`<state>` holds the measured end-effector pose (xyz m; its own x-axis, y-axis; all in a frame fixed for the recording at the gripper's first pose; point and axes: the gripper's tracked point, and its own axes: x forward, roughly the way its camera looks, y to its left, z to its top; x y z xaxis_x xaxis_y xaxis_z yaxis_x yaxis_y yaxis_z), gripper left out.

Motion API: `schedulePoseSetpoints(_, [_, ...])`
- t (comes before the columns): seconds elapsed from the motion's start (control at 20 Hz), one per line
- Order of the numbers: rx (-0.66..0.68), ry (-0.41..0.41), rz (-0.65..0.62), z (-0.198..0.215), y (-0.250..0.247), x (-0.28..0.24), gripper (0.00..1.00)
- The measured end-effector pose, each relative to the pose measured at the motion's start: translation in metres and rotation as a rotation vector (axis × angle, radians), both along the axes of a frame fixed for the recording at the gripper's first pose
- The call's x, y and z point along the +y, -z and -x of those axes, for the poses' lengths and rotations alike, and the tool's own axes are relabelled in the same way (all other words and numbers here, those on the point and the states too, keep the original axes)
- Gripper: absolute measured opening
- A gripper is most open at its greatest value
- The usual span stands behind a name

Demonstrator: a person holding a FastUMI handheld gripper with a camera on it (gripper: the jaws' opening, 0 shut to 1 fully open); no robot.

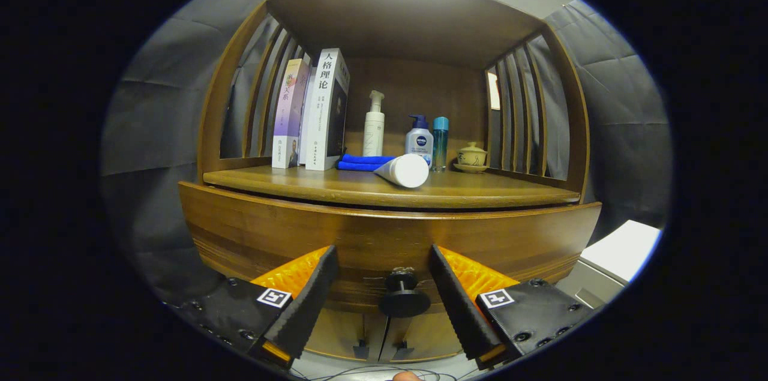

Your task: Pull open the drawer, take out the items inside it, and place them on the countertop above the cabinet.

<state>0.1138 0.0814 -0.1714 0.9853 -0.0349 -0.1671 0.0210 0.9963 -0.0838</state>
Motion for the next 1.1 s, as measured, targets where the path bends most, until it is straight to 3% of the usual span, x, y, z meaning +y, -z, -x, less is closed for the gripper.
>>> schedulePoseSetpoints(0.6, [0.065, -0.006, -0.019, -0.025, 0.015, 0.001, 0.99])
schedulePoseSetpoints(0.85, [0.018, -0.043, -0.016, 0.008, -0.014, -0.007, 1.00])
schedulePoseSetpoints(1.1, [-0.094, -0.064, 0.006, 0.055, -0.080, -0.024, 0.99])
